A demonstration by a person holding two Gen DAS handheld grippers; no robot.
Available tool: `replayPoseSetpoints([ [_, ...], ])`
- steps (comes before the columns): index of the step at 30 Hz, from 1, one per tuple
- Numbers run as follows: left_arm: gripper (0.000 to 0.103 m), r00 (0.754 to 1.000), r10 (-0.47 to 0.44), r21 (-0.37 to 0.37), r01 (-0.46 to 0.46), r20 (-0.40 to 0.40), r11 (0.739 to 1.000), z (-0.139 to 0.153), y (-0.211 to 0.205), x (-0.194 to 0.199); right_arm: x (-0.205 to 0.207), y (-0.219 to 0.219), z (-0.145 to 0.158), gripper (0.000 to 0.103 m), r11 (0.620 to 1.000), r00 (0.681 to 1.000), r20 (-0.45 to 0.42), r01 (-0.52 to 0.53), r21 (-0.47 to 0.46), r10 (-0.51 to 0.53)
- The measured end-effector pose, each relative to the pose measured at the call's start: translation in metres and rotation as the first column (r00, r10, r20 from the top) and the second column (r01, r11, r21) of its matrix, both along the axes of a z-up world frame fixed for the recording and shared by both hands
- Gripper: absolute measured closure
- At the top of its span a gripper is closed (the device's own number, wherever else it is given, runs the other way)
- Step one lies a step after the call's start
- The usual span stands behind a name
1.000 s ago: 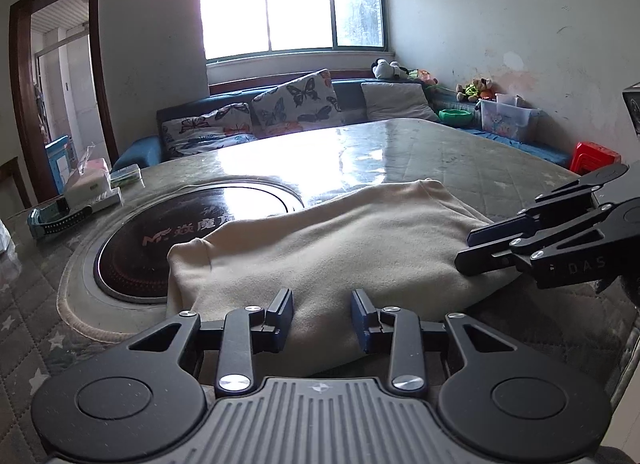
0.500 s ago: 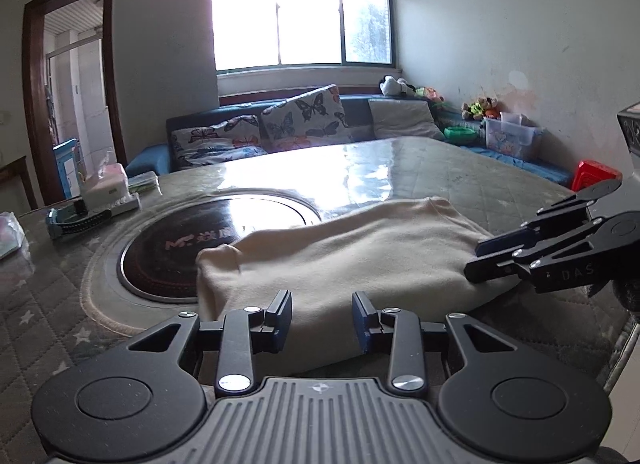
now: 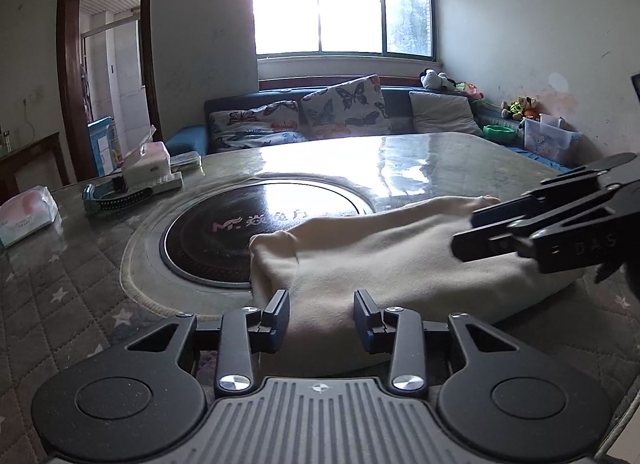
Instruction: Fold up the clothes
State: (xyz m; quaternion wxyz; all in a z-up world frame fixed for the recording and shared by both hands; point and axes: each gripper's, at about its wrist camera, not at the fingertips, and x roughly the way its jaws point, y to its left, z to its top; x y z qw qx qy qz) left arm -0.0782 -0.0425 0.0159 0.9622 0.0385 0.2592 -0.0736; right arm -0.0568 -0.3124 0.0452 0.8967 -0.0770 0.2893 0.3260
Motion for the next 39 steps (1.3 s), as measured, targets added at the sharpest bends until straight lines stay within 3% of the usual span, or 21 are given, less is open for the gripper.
replayPoseSetpoints([
  [8,0.063,1.000,0.006,-0.027,-0.006,-0.027,1.000,-0.003,0.006,0.000,0.013,0.033,-0.018,0.063,0.998,0.998,-0.030,-0.056,-0.015,0.055],
  [19,0.062,0.999,0.000,-0.039,-0.002,-0.035,0.999,-0.007,0.008,-0.001,0.011,0.033,-0.029,0.062,0.997,0.997,-0.014,-0.074,-0.028,0.073],
  [28,0.060,0.999,0.017,-0.035,-0.018,-0.039,0.999,-0.002,0.009,0.000,0.008,0.031,-0.026,0.062,0.998,0.998,-0.008,-0.061,-0.028,0.061],
  [39,0.059,1.000,0.018,-0.018,-0.018,0.016,1.000,0.019,0.003,0.008,0.017,0.016,-0.006,0.062,0.999,1.000,0.018,0.017,-0.031,-0.016],
])
